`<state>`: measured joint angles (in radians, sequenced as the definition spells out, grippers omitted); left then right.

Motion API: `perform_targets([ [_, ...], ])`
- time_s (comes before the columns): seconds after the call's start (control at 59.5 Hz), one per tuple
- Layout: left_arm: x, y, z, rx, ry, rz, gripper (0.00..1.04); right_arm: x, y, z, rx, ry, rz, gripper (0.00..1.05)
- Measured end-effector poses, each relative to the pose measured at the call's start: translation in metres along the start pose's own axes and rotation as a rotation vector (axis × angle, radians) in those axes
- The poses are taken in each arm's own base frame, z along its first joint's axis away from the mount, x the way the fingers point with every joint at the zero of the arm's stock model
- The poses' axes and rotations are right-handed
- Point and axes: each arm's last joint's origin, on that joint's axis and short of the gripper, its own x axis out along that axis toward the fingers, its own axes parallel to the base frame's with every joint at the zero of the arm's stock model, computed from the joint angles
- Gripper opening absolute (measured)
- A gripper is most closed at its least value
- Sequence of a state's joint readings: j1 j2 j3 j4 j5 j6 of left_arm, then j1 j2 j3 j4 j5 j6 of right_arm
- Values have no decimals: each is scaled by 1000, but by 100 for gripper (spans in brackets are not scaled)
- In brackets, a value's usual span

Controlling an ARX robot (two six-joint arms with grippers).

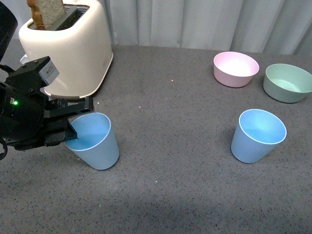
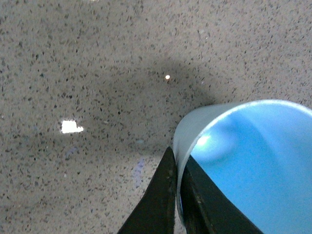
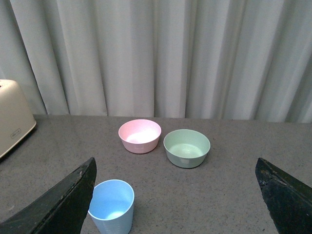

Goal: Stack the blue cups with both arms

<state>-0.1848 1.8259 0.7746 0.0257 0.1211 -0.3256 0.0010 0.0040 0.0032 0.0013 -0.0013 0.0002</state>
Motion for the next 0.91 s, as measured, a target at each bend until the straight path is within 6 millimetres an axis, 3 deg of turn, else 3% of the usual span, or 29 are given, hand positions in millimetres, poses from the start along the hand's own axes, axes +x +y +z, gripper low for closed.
perform_targets([
  [0.084, -2, -2, -1, -20, 17, -7, 4, 0, 0, 0, 0, 0, 0, 95],
  [0.101, -10, -15, 5, 5, -2, -3, 4, 0, 0, 0, 0, 0, 0, 95],
  [0.252, -10, -33, 11, 55, -32, 12, 4, 0, 0, 0, 0, 0, 0, 95],
  [0.639, 18, -89, 6, 147, 12, -22, 4, 0, 0, 0, 0, 0, 0, 95],
  [0.908, 24, -118, 2, 159, 28, -59, 4, 0, 0, 0, 0, 0, 0, 95],
])
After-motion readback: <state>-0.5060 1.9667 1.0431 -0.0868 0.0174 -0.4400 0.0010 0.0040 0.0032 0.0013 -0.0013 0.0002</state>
